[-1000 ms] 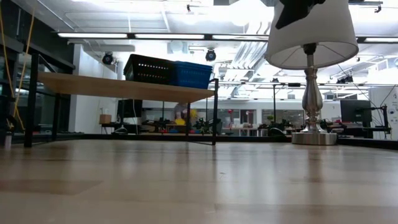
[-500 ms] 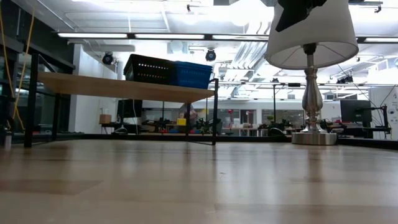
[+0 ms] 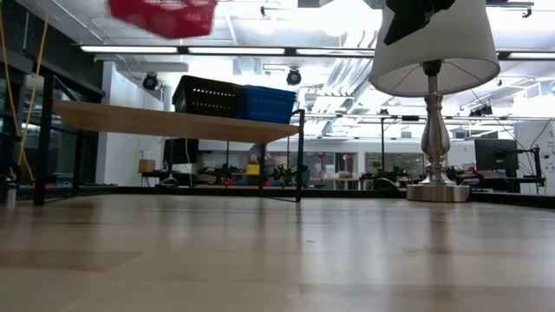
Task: Stack baskets on shelf by color
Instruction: Put the top right red bin on the shelf, then stack the right red bin on top of the other red bin on the shelf
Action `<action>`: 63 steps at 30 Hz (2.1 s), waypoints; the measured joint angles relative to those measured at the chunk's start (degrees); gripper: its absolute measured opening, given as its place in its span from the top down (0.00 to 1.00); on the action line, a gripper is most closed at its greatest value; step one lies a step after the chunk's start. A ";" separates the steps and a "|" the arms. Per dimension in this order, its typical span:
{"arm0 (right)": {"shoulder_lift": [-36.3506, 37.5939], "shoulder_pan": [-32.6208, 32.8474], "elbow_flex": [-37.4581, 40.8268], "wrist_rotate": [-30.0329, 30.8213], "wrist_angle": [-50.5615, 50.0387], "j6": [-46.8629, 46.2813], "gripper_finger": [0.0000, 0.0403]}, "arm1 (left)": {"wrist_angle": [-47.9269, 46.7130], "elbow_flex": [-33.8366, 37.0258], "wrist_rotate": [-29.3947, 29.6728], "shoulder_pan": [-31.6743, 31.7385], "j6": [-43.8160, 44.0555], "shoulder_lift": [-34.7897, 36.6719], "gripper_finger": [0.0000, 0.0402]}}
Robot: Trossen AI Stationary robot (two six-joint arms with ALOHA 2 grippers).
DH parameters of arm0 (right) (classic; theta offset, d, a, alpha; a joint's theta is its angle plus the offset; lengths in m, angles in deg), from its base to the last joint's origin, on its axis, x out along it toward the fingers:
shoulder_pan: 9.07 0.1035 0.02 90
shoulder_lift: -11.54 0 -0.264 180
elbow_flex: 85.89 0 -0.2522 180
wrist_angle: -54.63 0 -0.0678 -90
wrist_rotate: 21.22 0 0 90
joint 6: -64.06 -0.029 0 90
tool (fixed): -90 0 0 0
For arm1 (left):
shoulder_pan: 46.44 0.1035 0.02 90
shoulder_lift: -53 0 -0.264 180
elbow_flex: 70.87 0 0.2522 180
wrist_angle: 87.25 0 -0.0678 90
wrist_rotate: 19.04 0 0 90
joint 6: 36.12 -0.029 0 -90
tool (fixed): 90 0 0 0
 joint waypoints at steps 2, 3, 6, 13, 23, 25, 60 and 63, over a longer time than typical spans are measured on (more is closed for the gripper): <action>0.00 -0.01 0.02 -0.06 0.00 0.16 0.43 | 0.11 5.38 -1.07 0.24 4.27 3.71 1.00; 0.00 -0.01 0.02 -0.03 0.00 0.18 0.43 | 0.44 7.83 -1.36 0.37 5.83 5.50 1.00; 0.00 -0.04 0.04 -0.01 0.05 0.16 0.43 | -0.09 12.73 0.25 1.07 13.15 9.19 1.00; 0.00 -0.07 0.04 -0.26 0.39 -0.06 0.43 | -0.03 20.40 -4.17 8.32 23.34 9.56 1.00; 0.00 -0.07 0.09 -0.43 1.13 -0.06 0.43 | 0.31 21.75 -1.91 13.72 29.64 3.62 1.00; 0.00 -0.07 0.09 -0.44 1.34 -0.06 0.43 | 0.60 21.75 -0.24 13.81 30.79 2.78 1.00; 0.00 -0.07 0.09 -2.58 2.88 0.36 0.43 | -0.02 21.75 -0.25 14.18 29.04 4.29 0.64; 0.00 -0.07 0.09 -2.58 2.96 0.36 0.43 | 0.00 21.73 0.31 14.18 28.67 6.61 0.61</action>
